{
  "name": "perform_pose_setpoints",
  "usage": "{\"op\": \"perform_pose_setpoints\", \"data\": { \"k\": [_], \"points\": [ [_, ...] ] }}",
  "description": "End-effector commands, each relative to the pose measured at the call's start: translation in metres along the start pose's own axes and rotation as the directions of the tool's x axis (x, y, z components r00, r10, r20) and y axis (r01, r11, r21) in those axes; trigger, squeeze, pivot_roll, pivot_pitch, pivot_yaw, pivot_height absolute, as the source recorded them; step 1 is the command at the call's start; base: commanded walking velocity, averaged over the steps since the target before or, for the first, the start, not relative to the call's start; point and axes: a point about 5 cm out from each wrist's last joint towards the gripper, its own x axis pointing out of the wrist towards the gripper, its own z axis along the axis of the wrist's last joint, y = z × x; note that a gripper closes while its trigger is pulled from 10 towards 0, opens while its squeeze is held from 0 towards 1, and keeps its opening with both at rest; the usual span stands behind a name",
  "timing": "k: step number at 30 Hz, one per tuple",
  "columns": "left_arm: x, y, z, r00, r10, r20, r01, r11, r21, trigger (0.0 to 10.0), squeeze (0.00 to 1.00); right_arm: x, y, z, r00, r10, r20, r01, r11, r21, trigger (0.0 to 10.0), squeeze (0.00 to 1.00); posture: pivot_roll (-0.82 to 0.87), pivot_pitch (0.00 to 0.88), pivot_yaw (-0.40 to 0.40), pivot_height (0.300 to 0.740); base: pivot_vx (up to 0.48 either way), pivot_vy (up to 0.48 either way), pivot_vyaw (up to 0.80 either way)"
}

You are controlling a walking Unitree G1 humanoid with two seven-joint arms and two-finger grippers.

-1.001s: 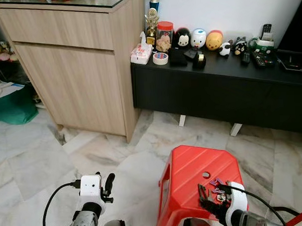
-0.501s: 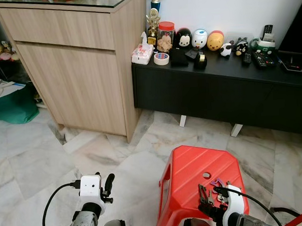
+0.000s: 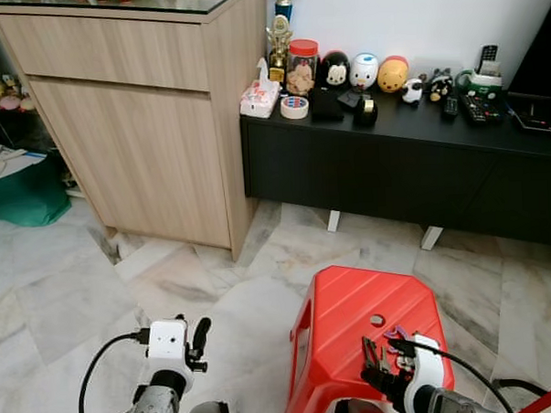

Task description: Hang keys on a hook

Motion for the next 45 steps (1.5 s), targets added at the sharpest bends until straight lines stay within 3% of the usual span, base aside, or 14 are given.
{"op": "perform_pose_setpoints", "data": {
  "k": [1, 2, 3, 5, 6, 18, 34, 35, 36, 37, 38, 40, 45],
  "points": [
    [0.0007, -0.0014, -0.0018, 1.0, -0.013, -0.009, 0.013, 1.0, 0.014, 10.0, 0.0, 0.0007, -0.0002, 0.0015, 1.0, -0.007, 0.006, 0.007, 1.0, -0.006, 2.8, 0.0, -0.02, 0.0, -0.097, 0.618, 0.0, 0.0, 0.0],
    [0.0006, -0.0016, -0.002, 1.0, -0.015, -0.01, 0.015, 1.0, 0.018, 10.0, 0.0, 0.0008, -0.0005, 0.0011, 1.0, -0.008, 0.006, 0.008, 1.0, -0.006, 2.8, 0.0, -0.02, 0.0, -0.097, 0.618, 0.0, 0.0, 0.0],
    [0.0006, -0.0017, -0.0022, 1.0, -0.017, -0.011, 0.017, 1.0, 0.021, 10.0, 0.0, 0.0007, -0.0011, 0.0007, 1.0, -0.012, 0.004, 0.012, 1.0, -0.009, 4.9, 0.0, -0.02, 0.0, -0.097, 0.618, 0.0, 0.0, 0.0],
    [0.0007, -0.0018, -0.0024, 1.0, -0.018, -0.012, 0.018, 1.0, 0.023, 10.0, 0.0, 0.0008, -0.0016, 0.0004, 1.0, -0.015, 0.003, 0.015, 1.0, -0.011, 4.9, 0.0, -0.02, 0.0, -0.097, 0.618, 0.0, 0.0, 0.0],
    [0.0008, -0.002, -0.0025, 1.0, -0.019, -0.013, 0.02, 1.0, 0.024, 10.0, 0.0, 0.0006, -0.0028, -0.0007, 1.0, -0.02, 0.001, 0.02, 1.0, -0.013, 10.0, 0.0, -0.02, 0.0, -0.096, 0.618, 0.0, 0.0, 0.0],
    [0.0006, -0.0031, -0.0031, 1.0, -0.02, -0.012, 0.02, 0.999, 0.031, 10.0, 0.0, 0.0009, -0.0054, -0.0008, 0.999, -0.033, 0.003, 0.033, 0.999, -0.019, 10.0, 0.0, -0.01, 0.0, -0.1, 0.618, 0.0, 0.0, 0.0],
    [-0.0005, -0.0019, -0.0044, 1.0, -0.018, -0.014, 0.019, 0.999, 0.042, 10.0, 0.0, 0.0023, -0.0047, 0.0018, 0.998, -0.034, 0.044, 0.032, 0.999, 0.042, 10.0, 0.0, -0.01, 0.0, -0.098, 0.618, 0.0, 0.0, 0.0],
    [-0.0005, -0.0019, -0.0045, 1.0, -0.02, -0.015, 0.02, 0.999, 0.043, 10.0, 0.0, 0.0025, -0.0044, 0.0017, 0.999, -0.032, 0.041, 0.031, 0.999, 0.04, 7.9, 0.0, -0.01, 0.0, -0.098, 0.618, 0.0, 0.0, 0.0],
    [-0.0006, -0.0018, -0.0047, 1.0, -0.02, -0.016, 0.021, 0.999, 0.043, 10.0, 0.0, 0.0026, -0.0041, 0.0013, 0.999, -0.031, 0.04, 0.029, 0.999, 0.041, 4.4, 0.0, -0.01, 0.0, -0.097, 0.618, 0.0, 0.0, 0.0],
    [-0.0006, -0.0018, -0.0047, 1.0, -0.02, -0.016, 0.021, 0.999, 0.043, 10.0, 0.0, 0.0026, -0.0041, 0.0013, 0.999, -0.031, 0.04, 0.029, 0.999, 0.041, 4.4, 0.0, -0.01, 0.0, -0.097, 0.618, 0.0, 0.0, 0.0],
    [-0.0007, -0.0016, -0.0049, 1.0, -0.02, -0.017, 0.02, 0.999, 0.042, 10.0, 0.0, 0.0029, -0.0038, 0.0005, 0.999, -0.031, 0.038, 0.029, 0.999, 0.043, 1.5, 0.0, -0.01, 0.0, -0.097, 0.618, 0.0, 0.0, 0.0],
    [-0.0007, -0.0016, -0.0049, 1.0, -0.02, -0.017, 0.021, 0.999, 0.042, 10.0, 0.0, 0.003, -0.0038, 0.0002, 0.999, -0.031, 0.037, 0.029, 0.999, 0.041, 1.3, 0.0, -0.01, 0.0, -0.096, 0.618, 0.0, 0.0, 0.0],
    [-0.0009, -0.0015, -0.005, 1.0, -0.022, -0.019, 0.023, 0.999, 0.044, 10.0, 0.0, 0.0032, -0.0042, -0.0026, 0.999, -0.032, 0.029, 0.031, 0.999, 0.039, 1.9, 0.0, -0.01, 0.0, -0.095, 0.618, 0.0, 0.0, 0.0]
  ]
}}
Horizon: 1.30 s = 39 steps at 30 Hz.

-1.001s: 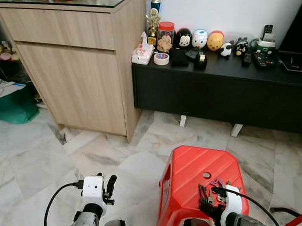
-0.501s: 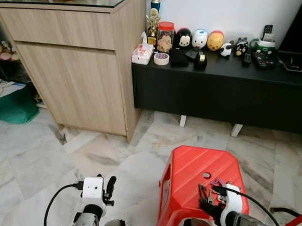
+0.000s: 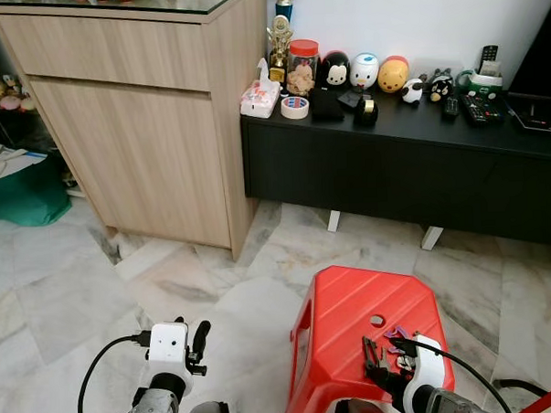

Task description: Hang keys on a hook

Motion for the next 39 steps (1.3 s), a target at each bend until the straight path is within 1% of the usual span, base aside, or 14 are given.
{"op": "perform_pose_setpoints", "data": {
  "k": [1, 7, 21, 22, 23, 24, 25, 27, 29, 31, 33, 35, 37, 39],
  "points": [
    [0.001, -0.002, -0.001, 1.0, -0.017, -0.012, 0.017, 1.0, 0.018, 10.0, 0.0, 0.0, -0.001, 0.0, 1.0, -0.004, 0.003, 0.004, 1.0, 0.0, 2.6, 0.0, -0.01, 0.0, -0.093, 0.618, 0.0, 0.0, 0.0],
    [0.0, -0.001, -0.003, 1.0, -0.012, -0.016, 0.013, 1.0, 0.02, 10.0, 0.0, 0.0, -0.001, -0.002, 1.0, -0.005, -0.003, 0.005, 1.0, -0.008, 2.8, 0.0, -0.01, 0.0, -0.094, 0.618, 0.0, 0.0, 0.0],
    [-0.002, -0.001, -0.006, 1.0, -0.002, -0.025, 0.002, 1.0, 0.016, 10.0, 0.0, -0.001, -0.004, -0.002, 1.0, -0.021, -0.004, 0.021, 0.999, -0.042, 2.8, 0.0, -0.01, 0.0, -0.098, 0.618, 0.0, 0.0, 0.0],
    [-0.002, -0.001, -0.006, 1.0, -0.001, -0.026, 0.001, 1.0, 0.016, 10.0, 0.0, -0.001, -0.005, 0.003, 0.999, -0.035, 0.039, 0.037, 0.998, -0.05, 0.0, 0.0, -0.01, 0.0, -0.1, 0.618, 0.0, 0.0, 0.0],
    [-0.002, -0.002, -0.007, 1.0, 0.001, -0.027, 0.0, 1.0, 0.016, 10.0, 0.0, -0.003, -0.006, 0.011, 0.992, -0.053, 0.116, 0.061, 0.996, -0.069, 0.0, 0.0, -0.01, 0.0, -0.1, 0.618, 0.0, 0.0, 0.0],
    [-0.002, -0.002, -0.007, 1.0, 0.001, -0.027, -0.001, 1.0, 0.016, 10.0, 0.0, -0.003, -0.006, 0.014, 0.988, -0.057, 0.144, 0.069, 0.995, -0.078, 0.0, 0.0, -0.01, 0.0, -0.1, 0.618, 0.0, 0.0, 0.0],
    [-0.002, -0.002, -0.007, 1.0, 0.002, -0.028, -0.001, 1.0, 0.016, 10.0, 0.0, -0.005, -0.007, 0.021, 0.979, -0.058, 0.198, 0.077, 0.993, -0.089, 0.0, 0.0, -0.01, 0.0, -0.1, 0.618, 0.0, 0.0, 0.0],
    [-0.003, -0.001, -0.007, 1.0, 0.003, -0.028, -0.002, 1.0, 0.017, 10.0, 0.0, -0.006, -0.006, 0.024, 0.974, -0.056, 0.217, 0.076, 0.993, -0.086, 0.0, 0.0, -0.01, 0.0, -0.099, 0.618, 0.0, 0.0, 0.0],
    [-0.003, -0.001, -0.007, 1.0, 0.004, -0.031, -0.004, 1.0, 0.017, 10.0, 0.0, -0.01, -0.005, 0.034, 0.952, -0.043, 0.302, 0.086, 0.987, -0.133, 0.0, 0.0, -0.01, 0.0, -0.099, 0.618, 0.0, 0.0, 0.0],
    [-0.002, 0.001, -0.008, 0.999, 0.006, -0.036, -0.005, 1.0, 0.018, 10.0, 0.0, -0.014, -0.004, 0.043, 0.926, -0.03, 0.375, 0.089, 0.986, -0.14, 0.0, 0.0, -0.01, 0.0, -0.097, 0.618, 0.0, 0.0, 0.0],
    [-0.002, 0.001, -0.008, 0.999, 0.007, -0.038, -0.006, 1.0, 0.019, 10.0, 0.0, -0.016, -0.003, 0.047, 0.912, -0.02, 0.41, 0.088, 0.985, -0.148, 0.0, 0.0, -0.01, 0.0, -0.095, 0.618, 0.0, 0.0, 0.0],
    [-0.002, 0.002, -0.009, 0.999, 0.008, -0.042, -0.007, 1.0, 0.021, 10.0, 0.0, -0.019, -0.002, 0.052, 0.886, -0.012, 0.463, 0.092, 0.984, -0.15, 0.0, 0.0, -0.01, 0.0, -0.093, 0.618, 0.0, 0.0, 0.0],
    [-0.002, 0.003, -0.009, 0.999, 0.009, -0.043, -0.008, 1.0, 0.021, 10.0, 0.0, -0.02, -0.002, 0.054, 0.877, -0.014, 0.48, 0.1, 0.983, -0.153, 0.0, 0.0, -0.01, 0.0, -0.093, 0.618, 0.0, 0.0, 0.0],
    [-0.002, 0.004, -0.01, 0.999, 0.013, -0.047, -0.011, 1.0, 0.023, 10.0, 0.0, -0.023, -0.002, 0.058, 0.849, -0.017, 0.528, 0.129, 0.976, -0.175, 0.0, 0.0, -0.01, 0.0, -0.09, 0.618, 0.0, 0.0, 0.0]
  ]
}}
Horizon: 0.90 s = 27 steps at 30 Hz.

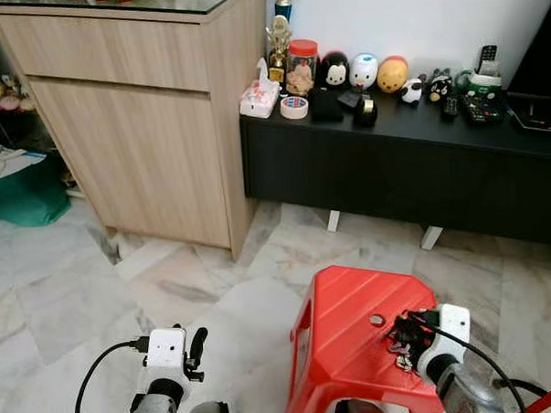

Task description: Hang keys on a hook

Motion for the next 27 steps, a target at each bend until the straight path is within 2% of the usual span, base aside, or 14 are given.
{"op": "perform_pose_setpoints", "data": {
  "k": [1, 2, 3, 5, 6, 8, 11, 13, 14, 19, 27],
  "points": [
    [0.001, 0.0, -0.002, 1.0, -0.004, -0.009, 0.004, 1.0, 0.016, 10.0, 0.0, -0.003, -0.005, 0.008, 0.997, -0.035, 0.074, 0.037, 0.999, -0.027, 0.0, 0.0, 0.0, 0.0, -0.089, 0.618, 0.0, 0.0, 0.0],
    [0.0, 0.001, -0.002, 1.0, -0.002, -0.012, 0.002, 1.0, 0.016, 10.0, 0.0, -0.004, -0.005, 0.008, 0.996, -0.043, 0.083, 0.045, 0.999, -0.03, 0.1, 0.0, 0.0, 0.0, -0.089, 0.618, 0.0, 0.0, 0.0],
    [-0.001, 0.004, -0.007, 0.999, 0.016, -0.037, -0.015, 1.0, 0.006, 10.0, 0.0, -0.004, -0.007, 0.009, 0.993, -0.068, 0.097, 0.072, 0.997, -0.033, 7.2, 0.0, -0.01, 0.0, -0.081, 0.618, 0.0, 0.0, 0.0],
    [-0.001, 0.005, -0.009, 0.999, 0.023, -0.047, -0.023, 1.0, 0.002, 10.0, 0.0, -0.005, -0.008, 0.009, 0.992, -0.076, 0.102, 0.08, 0.996, -0.031, 7.2, 0.0, -0.01, 0.0, -0.081, 0.618, 0.0, 0.0, 0.0],
    [-0.002, 0.008, -0.013, 0.996, 0.045, -0.075, -0.046, 0.999, -0.012, 10.0, 0.0, -0.004, -0.009, 0.007, 0.992, -0.086, 0.087, 0.09, 0.995, -0.033, 10.0, 0.0, -0.01, 0.0, -0.076, 0.618, 0.0, 0.0, 0.0],
    [-0.005, 0.016, -0.027, 0.982, 0.094, -0.163, -0.105, 0.992, -0.065, 10.0, 0.0, -0.004, -0.012, -0.001, 0.992, -0.117, 0.044, 0.119, 0.992, -0.045, 10.0, 0.0, -0.01, 0.0, -0.059, 0.618, 0.0, 0.0, 0.0],
    [-0.009, 0.02, -0.04, 0.959, 0.113, -0.26, -0.141, 0.986, -0.093, 10.0, 0.0, -0.003, -0.014, -0.001, 0.989, -0.142, 0.047, 0.145, 0.987, -0.07, 10.0, 0.0, 0.0, 0.0, -0.058, 0.618, 0.0, 0.0, 0.0],
    [-0.013, 0.023, -0.048, 0.938, 0.126, -0.323, -0.167, 0.98, -0.104, 10.0, 0.0, 0.0, -0.012, 0.01, 0.983, -0.148, 0.105, 0.157, 0.984, -0.087, 10.0, 0.0, -0.01, 0.0, -0.046, 0.618, 0.0, 0.0, 0.0],
    [-0.015, 0.025, -0.051, 0.929, 0.132, -0.346, -0.178, 0.979, -0.103, 10.0, 0.0, 0.002, -0.01, 0.018, 0.981, -0.132, 0.143, 0.151, 0.98, -0.132, 10.0, 0.0, -0.01, 0.0, -0.044, 0.618, 0.0, 0.0, 0.0],
    [-0.017, 0.027, -0.056, 0.91, 0.137, -0.392, -0.187, 0.978, -0.092, 10.0, 0.0, 0.004, -0.002, 0.03, 0.974, -0.083, 0.211, 0.123, 0.976, -0.182, 10.0, 0.0, -0.02, 0.0, -0.033, 0.618, 0.0, 0.0, 0.0],
    [-0.02, 0.023, -0.063, 0.882, 0.13, -0.454, -0.194, 0.976, -0.099, 10.0, 0.0, 0.002, 0.005, 0.026, 0.964, -0.069, 0.258, 0.114, 0.98, -0.165, 10.0, 0.0, -0.03, 0.0, -0.02, 0.622, 0.0, 0.0, 0.0]
  ]
}}
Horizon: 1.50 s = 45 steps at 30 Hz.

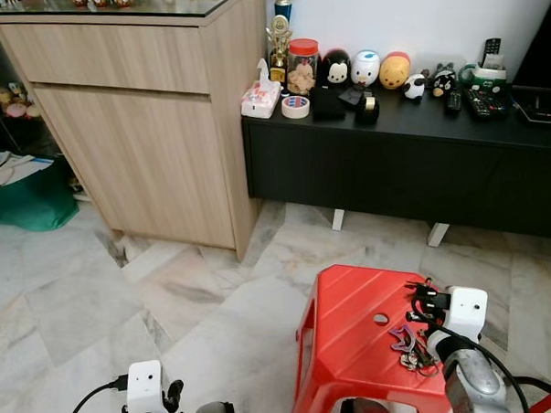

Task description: Hang keys on a hook

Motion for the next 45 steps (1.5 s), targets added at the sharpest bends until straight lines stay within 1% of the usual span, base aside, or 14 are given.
{"op": "perform_pose_setpoints", "data": {
  "k": [1, 7, 11, 14, 15, 18, 27, 33, 35, 39, 40, 42, 44, 45],
  "points": [
    [-0.001, 0.0, -0.004, 1.0, 0.006, -0.027, -0.007, 1.0, -0.006, 10.0, 0.0, 0.0, -0.001, 0.002, 1.0, -0.002, 0.021, 0.003, 1.0, -0.005, 10.0, 0.0, -0.03, 0.0, -0.02, 0.622, 0.0, 0.0, 0.0],
    [-0.004, 0.002, -0.016, 0.996, 0.042, -0.079, -0.049, 0.995, -0.09, 10.0, 0.0, -0.002, -0.002, 0.0, 1.0, -0.023, 0.019, 0.023, 1.0, -0.007, 10.0, 0.0, -0.04, 0.0, -0.016, 0.662, 0.0, 0.0, 0.0],
    [-0.009, 0.002, -0.029, 0.99, 0.044, -0.134, -0.057, 0.994, -0.097, 10.0, 0.0, -0.001, -0.005, 0.0, 0.999, -0.033, 0.009, 0.033, 0.999, -0.022, 10.0, 0.0, -0.03, 0.0, -0.032, 0.692, 0.0, 0.0, 0.0],
    [-0.01, 0.001, -0.032, 0.987, 0.048, -0.152, -0.068, 0.989, -0.13, 10.0, 0.0, 0.0, -0.006, 0.0, 0.999, -0.034, 0.002, 0.034, 0.999, -0.026, 10.0, 0.0, -0.02, 0.0, -0.038, 0.712, 0.0, 0.0, 0.0],
    [-0.011, 0.001, -0.033, 0.987, 0.057, -0.153, -0.081, 0.984, -0.16, 10.0, 0.0, 0.0, -0.006, 0.0, 1.0, -0.029, -0.003, 0.029, 0.999, -0.029, 10.0, 0.0, -0.02, 0.0, -0.044, 0.722, 0.0, 0.0, 0.0],
    [-0.011, -0.001, -0.034, 0.987, 0.048, -0.156, -0.074, 0.984, -0.163, 10.0, 0.0, 0.0, -0.008, 0.0, 0.999, -0.029, -0.014, 0.028, 0.999, -0.034, 10.0, 0.0, -0.02, 0.0, -0.055, 0.74, 0.0, 0.0, 0.0],
    [-0.01, -0.009, -0.036, 0.984, 0.035, -0.175, -0.066, 0.982, -0.179, 10.0, 0.0, -0.001, -0.019, -0.005, 0.996, -0.063, -0.062, 0.062, 0.998, -0.03, 10.0, 0.0, -0.01, 0.0, -0.08, 0.74, 0.0, 0.0, 0.0],
    [-0.011, -0.02, -0.04, 0.978, 0.013, -0.208, -0.049, 0.985, -0.168, 10.0, 0.0, -0.006, -0.032, -0.015, 0.982, -0.122, -0.146, 0.129, 0.991, 0.037, 10.0, 0.0, -0.02, 0.0, -0.081, 0.74, 0.0, 0.0, 0.0],
    [-0.01, -0.021, -0.04, 0.977, 0.024, -0.211, -0.064, 0.981, -0.184, 10.0, 0.0, -0.008, -0.034, -0.021, 0.972, -0.132, -0.193, 0.144, 0.988, 0.051, 10.0, 0.0, -0.02, 0.0, -0.08, 0.74, 0.0, 0.0, 0.0],
    [-0.01, -0.024, -0.04, 0.977, 0.025, -0.211, -0.067, 0.978, -0.195, 10.0, 0.0, -0.01, -0.033, -0.027, 0.962, -0.132, -0.237, 0.146, 0.988, 0.042, 10.0, 0.0, -0.01, 0.0, -0.085, 0.74, 0.0, 0.0, 0.0],
    [-0.009, -0.025, -0.038, 0.979, 0.012, -0.205, -0.05, 0.983, -0.178, 10.0, 0.0, -0.014, -0.031, -0.036, 0.948, -0.127, -0.293, 0.14, 0.99, 0.022, 10.0, 0.0, -0.01, 0.0, -0.079, 0.74, 0.0, 0.0, 0.0],
    [-0.009, -0.025, -0.037, 0.979, 0.0, -0.204, -0.035, 0.986, -0.163, 10.0, 0.0, -0.018, -0.026, -0.046, 0.93, -0.12, -0.348, 0.123, 0.992, -0.014, 10.0, 0.0, -0.01, 0.0, -0.073, 0.74, 0.0, 0.0, 0.0],
    [-0.009, -0.024, -0.038, 0.978, -0.002, -0.207, -0.031, 0.987, -0.157, 10.0, 0.0, -0.021, -0.021, -0.051, 0.919, -0.105, -0.379, 0.097, 0.994, -0.042, 10.0, 0.0, 0.0, 0.0, -0.073, 0.74, 0.0, 0.0, 0.0],
    [-0.009, -0.024, -0.037, 0.979, 0.0, -0.205, -0.036, 0.985, -0.171, 10.0, 0.0, -0.021, -0.015, -0.055, 0.913, -0.073, -0.4, 0.055, 0.997, -0.057, 10.0, 0.0, 0.01, 0.0, -0.076, 0.74, 0.0, 0.0, 0.0]
  ]
}}
